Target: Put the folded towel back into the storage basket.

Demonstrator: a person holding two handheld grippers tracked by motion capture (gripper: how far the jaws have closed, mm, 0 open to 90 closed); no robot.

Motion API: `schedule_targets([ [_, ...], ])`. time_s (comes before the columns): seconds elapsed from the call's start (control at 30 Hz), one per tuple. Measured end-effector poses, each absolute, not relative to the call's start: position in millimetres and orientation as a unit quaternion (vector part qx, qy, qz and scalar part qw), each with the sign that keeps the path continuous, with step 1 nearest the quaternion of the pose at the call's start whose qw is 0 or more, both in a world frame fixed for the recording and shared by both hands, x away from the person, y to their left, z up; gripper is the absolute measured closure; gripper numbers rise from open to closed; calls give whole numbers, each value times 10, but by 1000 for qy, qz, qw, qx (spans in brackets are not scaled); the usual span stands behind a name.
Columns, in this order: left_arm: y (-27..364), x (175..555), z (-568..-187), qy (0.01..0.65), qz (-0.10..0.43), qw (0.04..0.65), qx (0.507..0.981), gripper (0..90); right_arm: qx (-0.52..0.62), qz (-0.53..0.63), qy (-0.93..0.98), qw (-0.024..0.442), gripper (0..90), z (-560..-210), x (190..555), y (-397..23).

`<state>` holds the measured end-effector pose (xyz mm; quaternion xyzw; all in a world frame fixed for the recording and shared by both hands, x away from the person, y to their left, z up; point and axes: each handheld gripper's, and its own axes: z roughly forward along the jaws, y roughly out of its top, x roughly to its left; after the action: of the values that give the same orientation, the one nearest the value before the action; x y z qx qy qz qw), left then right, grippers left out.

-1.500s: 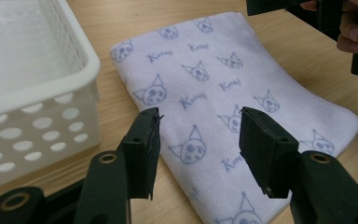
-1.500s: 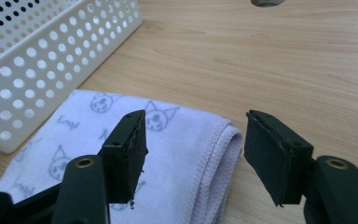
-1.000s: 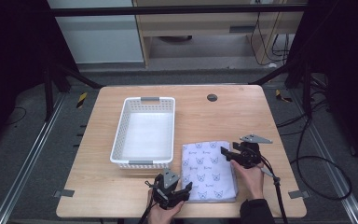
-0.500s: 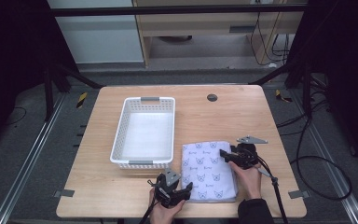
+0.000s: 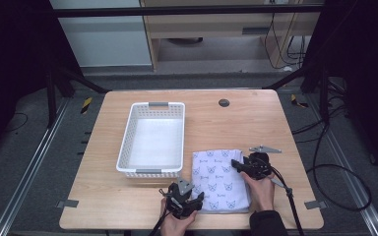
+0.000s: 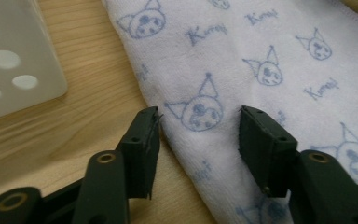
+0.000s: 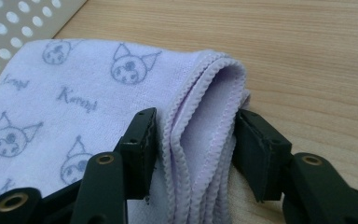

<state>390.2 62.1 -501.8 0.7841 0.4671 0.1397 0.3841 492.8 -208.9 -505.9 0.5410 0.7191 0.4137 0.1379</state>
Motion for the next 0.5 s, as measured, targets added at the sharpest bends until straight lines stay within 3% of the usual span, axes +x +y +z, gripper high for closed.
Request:
schedule_targets([
  [0.3,648,3896,-5046,478,107,412,768,674,544,422,714,126,646,-5066,4905,-2056],
  [0.5,650,3877,-5036,478,113,421,762,762,544,428,711,128,717,-5060,4880,-2042],
])
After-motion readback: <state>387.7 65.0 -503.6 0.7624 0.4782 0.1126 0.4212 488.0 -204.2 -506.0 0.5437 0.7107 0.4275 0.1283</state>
